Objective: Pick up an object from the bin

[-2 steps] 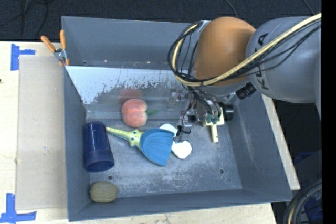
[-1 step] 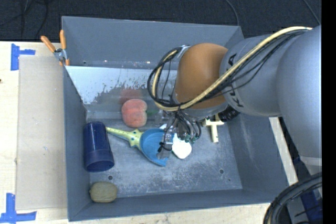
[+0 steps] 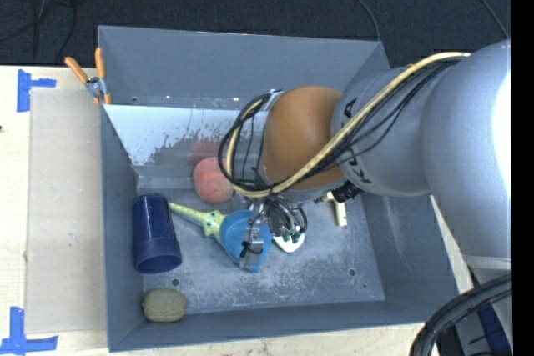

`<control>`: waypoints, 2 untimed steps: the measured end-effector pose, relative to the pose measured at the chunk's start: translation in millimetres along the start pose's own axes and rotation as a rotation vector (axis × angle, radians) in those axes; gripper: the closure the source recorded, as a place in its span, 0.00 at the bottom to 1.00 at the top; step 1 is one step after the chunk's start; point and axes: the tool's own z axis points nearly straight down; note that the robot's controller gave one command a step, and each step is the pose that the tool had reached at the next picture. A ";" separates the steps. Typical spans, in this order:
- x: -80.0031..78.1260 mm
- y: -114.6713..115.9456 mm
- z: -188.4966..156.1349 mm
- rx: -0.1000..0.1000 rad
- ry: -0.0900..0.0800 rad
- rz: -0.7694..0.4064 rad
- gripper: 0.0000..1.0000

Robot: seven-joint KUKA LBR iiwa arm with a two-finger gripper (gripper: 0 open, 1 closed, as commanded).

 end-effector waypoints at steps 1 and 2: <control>-2.2 -10.1 -18.4 0.000 -0.002 0.114 0.00; 6.6 -4.5 32.9 0.000 0.003 0.098 0.00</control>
Offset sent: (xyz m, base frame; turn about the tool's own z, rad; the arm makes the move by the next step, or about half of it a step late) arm -0.0072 -0.0035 -0.0319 0.0950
